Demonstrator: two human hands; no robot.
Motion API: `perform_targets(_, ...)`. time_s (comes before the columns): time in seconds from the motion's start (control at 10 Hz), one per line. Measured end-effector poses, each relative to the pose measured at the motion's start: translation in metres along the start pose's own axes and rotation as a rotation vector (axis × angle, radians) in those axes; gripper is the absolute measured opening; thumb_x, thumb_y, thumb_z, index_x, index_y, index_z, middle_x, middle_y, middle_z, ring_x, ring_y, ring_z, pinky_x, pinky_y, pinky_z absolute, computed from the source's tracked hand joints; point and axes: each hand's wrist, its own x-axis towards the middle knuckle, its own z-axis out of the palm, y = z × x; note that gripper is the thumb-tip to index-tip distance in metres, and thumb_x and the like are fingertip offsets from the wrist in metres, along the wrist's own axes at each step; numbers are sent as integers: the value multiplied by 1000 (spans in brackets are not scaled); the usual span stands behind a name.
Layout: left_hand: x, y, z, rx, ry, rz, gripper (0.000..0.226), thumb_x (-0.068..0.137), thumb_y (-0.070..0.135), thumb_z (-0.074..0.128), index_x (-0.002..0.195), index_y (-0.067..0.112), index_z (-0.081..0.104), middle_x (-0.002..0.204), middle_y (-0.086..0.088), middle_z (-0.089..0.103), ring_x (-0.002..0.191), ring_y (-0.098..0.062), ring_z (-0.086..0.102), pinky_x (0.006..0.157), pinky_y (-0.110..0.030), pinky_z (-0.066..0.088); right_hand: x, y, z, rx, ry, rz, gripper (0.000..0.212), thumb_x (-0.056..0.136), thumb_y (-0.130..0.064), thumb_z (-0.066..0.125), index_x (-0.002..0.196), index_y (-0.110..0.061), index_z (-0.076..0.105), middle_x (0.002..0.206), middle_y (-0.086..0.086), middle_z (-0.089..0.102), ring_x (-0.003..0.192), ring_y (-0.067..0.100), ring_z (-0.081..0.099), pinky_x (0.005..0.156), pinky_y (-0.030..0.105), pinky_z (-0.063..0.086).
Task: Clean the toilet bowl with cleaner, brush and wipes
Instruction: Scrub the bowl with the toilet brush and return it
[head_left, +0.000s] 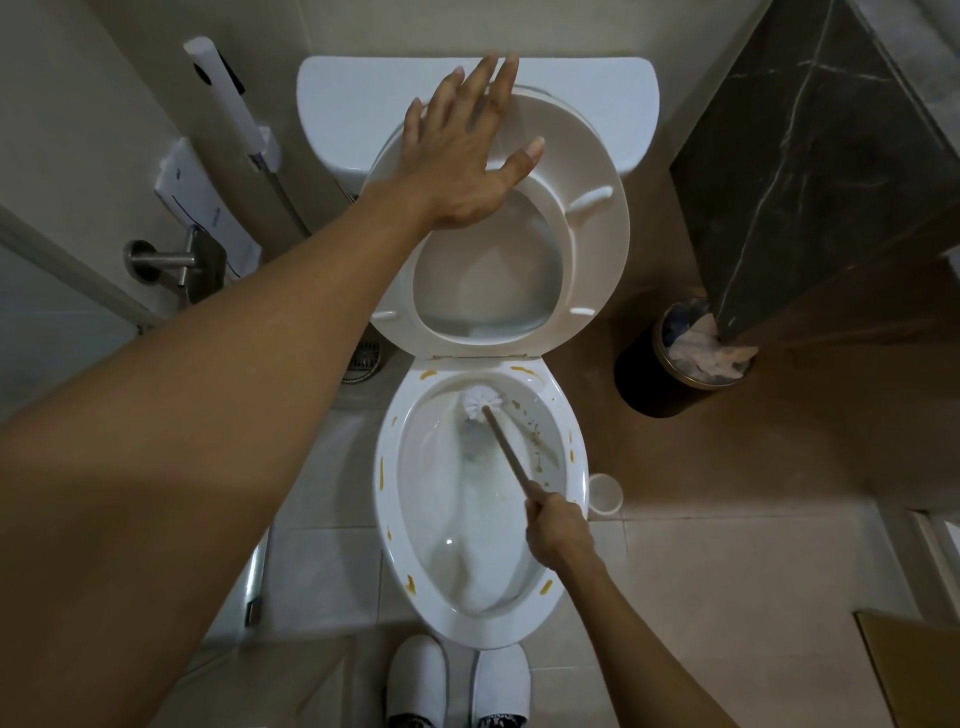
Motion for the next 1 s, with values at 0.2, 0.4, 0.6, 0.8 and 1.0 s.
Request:
perform_targets(0.2, 0, -1, -2, -4, -9, 8, 73, 95, 61, 21, 152, 24, -7, 160, -2, -8, 147, -27, -6, 115, -53, -2, -1, 2, 2, -24, 9, -27, 38, 103, -31, 31, 135, -24, 50, 109, 9, 64, 100, 27, 61, 81, 36, 49)
perform_targets(0.4, 0, 0, -2, 5, -2, 10, 73, 95, 61, 21, 152, 23, -6, 160, -3, -8, 147, -28, -6, 115, -53, -3, 0, -4, 1, 27, -14, -17, 37, 103, -29, 34, 134, -20, 52, 110, 10, 64, 100, 27, 62, 84, 36, 51)
perform_targets(0.6, 0, 0, -2, 11, -8, 11, 73, 95, 60, 22, 152, 23, -6, 160, -3, -8, 147, -27, -6, 115, -53, -2, 2, 6, -6, -14, 15, -23, 37, 103, -29, 32, 135, -25, 49, 107, 10, 64, 98, 27, 61, 81, 36, 50)
perform_targets(0.8, 1, -1, -1, 12, -5, 8, 74, 95, 61, 22, 152, 23, -6, 160, -3, -8, 147, -27, -7, 114, -53, -3, 2, 4, -2, 40, -48, -48, 38, 103, -29, 34, 135, -20, 50, 109, 11, 65, 97, 27, 62, 85, 38, 53)
perform_targets(1.0, 1, -1, 1, 20, -4, 11, 74, 95, 61, 21, 152, 23, -6, 160, -3, -8, 147, -28, -7, 114, -53, -3, -1, 1, -4, -41, -137, -156, 38, 102, -28, 34, 137, -24, 48, 107, 9, 64, 94, 26, 61, 85, 38, 52)
